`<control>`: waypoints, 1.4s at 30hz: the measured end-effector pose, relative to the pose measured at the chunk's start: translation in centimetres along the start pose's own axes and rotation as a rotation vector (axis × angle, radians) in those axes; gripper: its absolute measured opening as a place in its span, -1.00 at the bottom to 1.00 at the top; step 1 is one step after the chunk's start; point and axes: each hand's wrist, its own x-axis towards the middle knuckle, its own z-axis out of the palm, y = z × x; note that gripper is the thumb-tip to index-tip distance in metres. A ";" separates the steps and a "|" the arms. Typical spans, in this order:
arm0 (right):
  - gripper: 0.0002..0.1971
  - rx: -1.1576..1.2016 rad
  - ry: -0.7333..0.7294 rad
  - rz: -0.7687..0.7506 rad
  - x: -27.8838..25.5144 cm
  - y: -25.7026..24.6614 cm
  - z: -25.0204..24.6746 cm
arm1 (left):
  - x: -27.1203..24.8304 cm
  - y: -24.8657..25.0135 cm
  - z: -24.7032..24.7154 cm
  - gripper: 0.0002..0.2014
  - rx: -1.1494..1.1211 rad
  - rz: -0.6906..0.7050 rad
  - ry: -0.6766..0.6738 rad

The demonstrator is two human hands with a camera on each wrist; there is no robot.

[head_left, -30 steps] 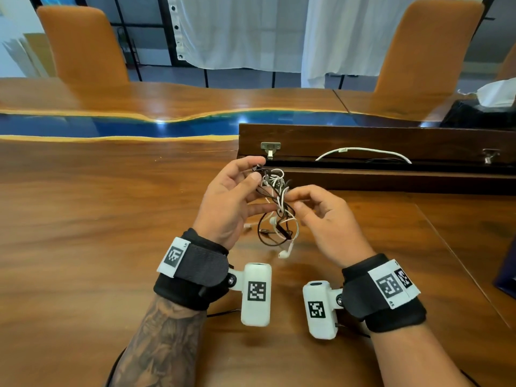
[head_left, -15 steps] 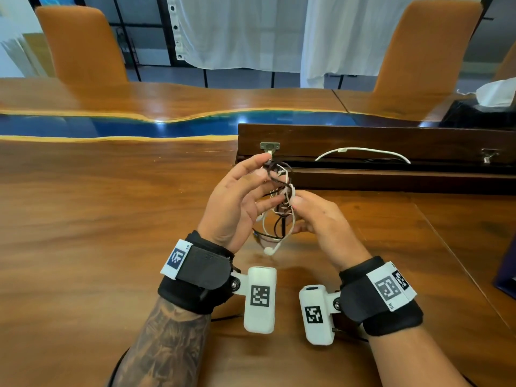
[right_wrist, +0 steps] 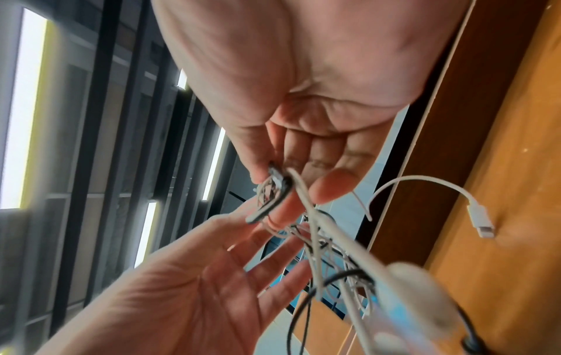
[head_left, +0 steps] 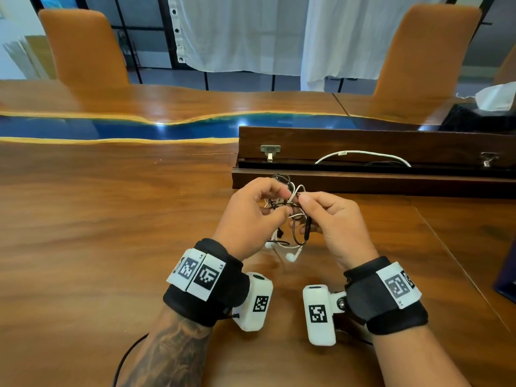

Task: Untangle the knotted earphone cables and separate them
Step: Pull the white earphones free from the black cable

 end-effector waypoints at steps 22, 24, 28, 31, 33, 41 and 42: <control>-0.92 -0.193 0.190 -0.036 0.4 0.8 -0.5 | 0.1 0.5 -0.4 -0.87 -0.106 -0.186 -0.004; -0.92 -0.216 0.191 -0.057 0.4 0.9 -0.4 | 0.1 -0.1 -0.3 -0.88 -0.018 -0.148 0.000; -0.90 -0.301 0.215 -0.065 0.6 1.2 -0.5 | 0.3 -0.3 -0.3 -0.92 0.033 -0.052 0.079; -0.87 -0.362 0.202 0.002 0.7 1.6 -0.9 | 0.4 -0.2 -0.5 -0.90 -0.079 -0.059 0.166; -0.85 -0.408 0.185 0.047 0.8 1.8 -1.4 | 0.5 -0.1 -1.1 -0.85 -0.215 -0.121 0.259; -0.86 -0.465 0.214 0.089 1.0 2.1 -2.0 | 0.9 0.0 -2.4 -0.94 -0.605 -0.207 0.352; -0.88 -0.439 0.276 0.074 1.0 1.9 -2.1 | 0.9 -0.2 -2.4 -0.96 -0.487 -0.192 0.409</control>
